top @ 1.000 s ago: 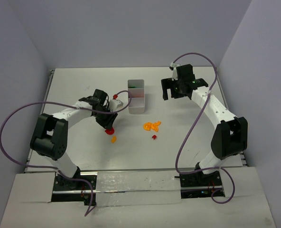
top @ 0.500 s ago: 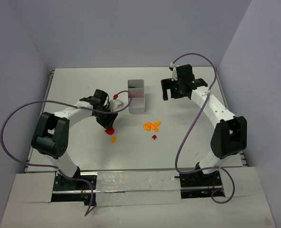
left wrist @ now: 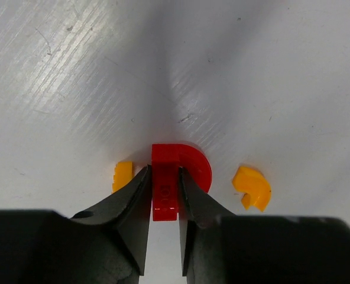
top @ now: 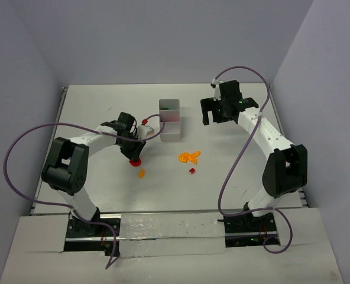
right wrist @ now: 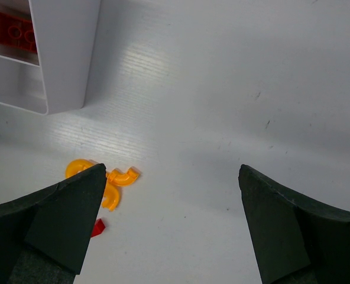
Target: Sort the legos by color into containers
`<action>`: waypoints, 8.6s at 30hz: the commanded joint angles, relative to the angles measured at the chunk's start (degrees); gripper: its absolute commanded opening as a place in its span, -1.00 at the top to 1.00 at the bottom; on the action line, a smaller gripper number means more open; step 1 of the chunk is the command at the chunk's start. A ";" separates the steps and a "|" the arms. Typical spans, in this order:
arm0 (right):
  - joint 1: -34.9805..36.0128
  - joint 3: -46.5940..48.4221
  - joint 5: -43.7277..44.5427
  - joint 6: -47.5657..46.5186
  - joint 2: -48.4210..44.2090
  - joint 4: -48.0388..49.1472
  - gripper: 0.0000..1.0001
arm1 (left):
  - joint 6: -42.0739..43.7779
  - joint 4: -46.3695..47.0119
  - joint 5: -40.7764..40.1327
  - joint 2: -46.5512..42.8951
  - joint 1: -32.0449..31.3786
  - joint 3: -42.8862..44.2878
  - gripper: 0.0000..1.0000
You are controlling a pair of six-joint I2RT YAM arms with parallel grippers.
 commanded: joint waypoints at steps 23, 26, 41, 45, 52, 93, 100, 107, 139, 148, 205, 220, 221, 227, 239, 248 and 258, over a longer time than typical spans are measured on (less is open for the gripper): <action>-0.35 0.69 -0.36 0.02 -1.14 0.13 -1.00 | -4.42 15.66 -5.27 -7.76 -7.24 17.41 1.00; -0.35 0.61 -0.11 0.02 -1.31 0.13 -1.00 | -3.39 24.95 -7.87 -6.39 -8.34 14.67 1.00; -0.44 -0.49 0.30 0.11 -0.83 0.92 -1.00 | 2.08 43.48 -16.64 2.34 -12.46 14.35 1.00; -0.44 -0.74 0.31 0.02 -0.82 1.06 -1.00 | 2.53 45.26 -17.26 3.84 -12.59 14.05 1.00; -0.44 -1.38 0.39 -0.16 -1.08 1.45 -1.00 | 2.87 46.41 -17.16 6.28 -12.73 14.28 0.96; 0.01 -5.03 -10.19 -7.43 -4.60 -0.70 -0.95 | -7.34 38.11 -15.20 0.21 -12.87 20.30 0.07; 6.55 -13.06 -16.85 -12.94 -7.58 -5.77 -0.63 | -19.61 24.63 -2.88 -11.20 -4.75 18.17 0.09; 19.54 -17.59 -13.65 -10.51 -4.12 -4.77 -0.41 | -20.60 17.67 -2.36 -24.55 -0.55 8.06 0.08; 18.46 -18.36 -23.97 -89.54 -3.53 -14.20 -0.42 | -13.60 7.83 27.03 -24.69 12.60 9.34 -0.07; 19.00 -19.53 -22.41 -92.53 0.20 -10.41 -0.25 | -13.57 8.23 27.08 -24.21 14.57 8.29 -0.07; 15.21 20.16 -15.69 -66.55 19.84 -2.86 0.74 | -17.35 13.85 18.21 -19.37 15.71 7.74 -0.14; 14.51 26.01 -13.57 -64.94 26.35 -0.22 0.64 | -18.49 14.04 16.71 -18.48 15.98 7.93 -0.92; 14.51 26.09 -13.55 -64.85 26.37 -0.14 0.58 | -18.41 14.03 16.71 -18.41 15.98 8.01 -0.93; 14.51 24.73 -13.36 -64.09 25.46 1.59 -0.04 | -18.31 14.27 16.12 -18.74 16.06 7.70 -0.94; 14.68 24.50 -15.78 -59.42 19.07 0.37 -0.94 | -9.94 12.02 13.21 -17.72 15.89 3.07 -0.69; 13.86 16.79 -17.61 -46.43 5.91 1.11 -1.00 | -4.23 6.01 11.92 -9.62 13.85 0.78 -0.44; 6.23 2.35 -15.81 -34.13 -5.76 4.78 -1.00 | -3.29 3.57 6.41 -3.17 6.42 0.13 -0.31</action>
